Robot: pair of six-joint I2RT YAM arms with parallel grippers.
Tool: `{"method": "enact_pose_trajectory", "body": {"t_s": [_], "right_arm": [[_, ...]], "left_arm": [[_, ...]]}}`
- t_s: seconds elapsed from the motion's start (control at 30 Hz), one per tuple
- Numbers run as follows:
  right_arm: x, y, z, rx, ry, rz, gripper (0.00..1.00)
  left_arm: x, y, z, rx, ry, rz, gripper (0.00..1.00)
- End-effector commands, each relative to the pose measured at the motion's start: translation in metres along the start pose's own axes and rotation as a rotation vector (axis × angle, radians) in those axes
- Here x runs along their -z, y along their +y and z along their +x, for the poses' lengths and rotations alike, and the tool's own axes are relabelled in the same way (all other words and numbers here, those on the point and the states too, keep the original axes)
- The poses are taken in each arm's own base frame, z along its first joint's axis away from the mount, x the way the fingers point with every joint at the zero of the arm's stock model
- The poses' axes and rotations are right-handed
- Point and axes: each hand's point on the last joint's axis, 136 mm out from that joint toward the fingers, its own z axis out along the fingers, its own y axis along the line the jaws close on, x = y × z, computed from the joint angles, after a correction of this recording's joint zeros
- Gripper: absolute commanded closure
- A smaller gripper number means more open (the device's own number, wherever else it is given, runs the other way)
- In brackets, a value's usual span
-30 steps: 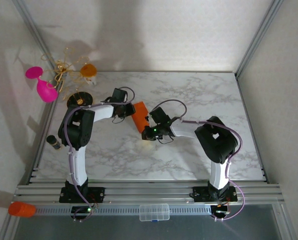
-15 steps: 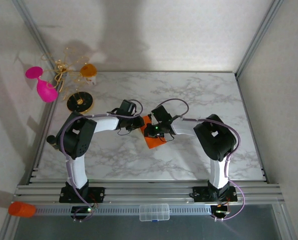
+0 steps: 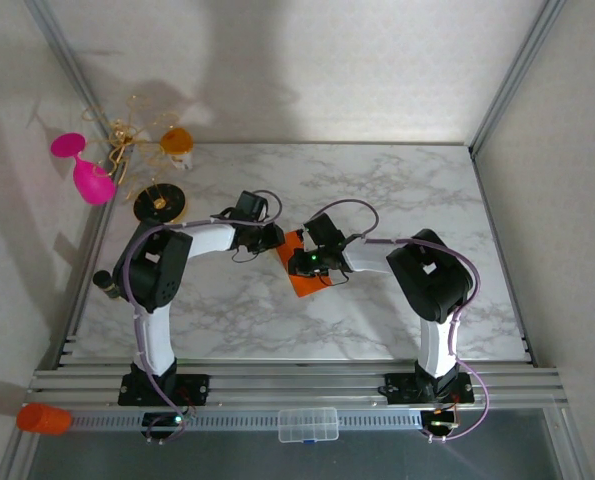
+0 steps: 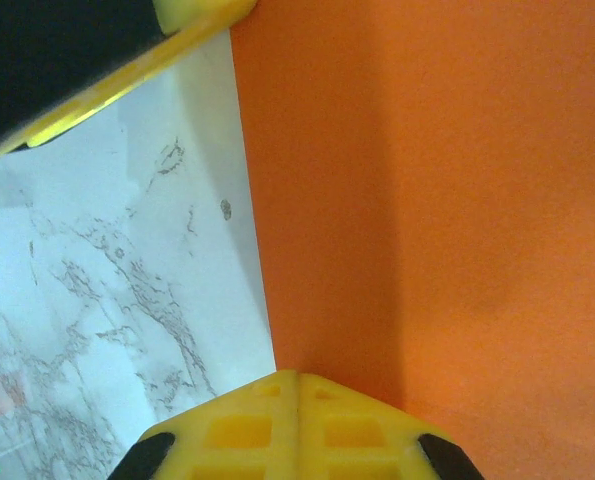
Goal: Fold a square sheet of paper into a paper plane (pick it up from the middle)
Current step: First fold in half a square sheet of paper at the center of the table.
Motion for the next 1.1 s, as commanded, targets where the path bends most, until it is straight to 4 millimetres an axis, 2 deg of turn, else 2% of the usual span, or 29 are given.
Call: {"method": "enact_pose_trajectory", "body": {"t_s": [0.0,0.2,0.33,0.43,0.57,0.6,0.63,0.7,0.8,0.9,1.07], "right_arm": [[-0.006,-0.056,0.054,-0.088,0.151,0.190,1.00],[-0.005,-0.055,0.054,-0.091,0.150,0.185,1.00],[-0.004,-0.045,0.048,-0.091,0.134,0.150,1.00],[0.001,-0.019,0.028,-0.082,0.082,0.063,1.00],[0.018,0.021,-0.015,-0.051,-0.040,-0.027,1.00],[0.021,0.023,-0.024,-0.041,-0.072,-0.018,0.97],[0.022,0.022,-0.030,-0.031,-0.093,0.001,0.93],[0.026,-0.002,-0.050,-0.030,-0.135,0.095,0.84],[0.019,-0.030,-0.056,0.007,-0.127,0.226,0.77],[0.013,-0.038,-0.066,0.056,-0.118,0.278,0.72],[0.001,-0.041,-0.080,0.092,-0.112,0.309,0.69]], "left_arm": [[-0.008,0.030,-0.020,-0.006,-0.036,-0.094,0.77],[-0.001,0.051,-0.044,-0.002,-0.077,-0.159,0.76],[0.011,0.046,-0.065,-0.004,-0.114,-0.151,0.75],[0.026,0.029,-0.078,-0.001,-0.147,-0.112,0.74],[0.048,0.007,-0.075,0.028,-0.181,-0.045,0.70],[0.054,0.004,-0.072,0.038,-0.192,-0.037,0.69],[0.058,0.004,-0.068,0.051,-0.198,-0.035,0.68],[0.069,0.005,-0.060,0.090,-0.224,-0.028,0.65],[0.084,0.014,-0.049,0.152,-0.264,-0.029,0.59],[0.096,0.023,-0.040,0.199,-0.297,-0.039,0.51],[0.103,0.020,-0.029,0.240,-0.305,0.008,0.44]]}}
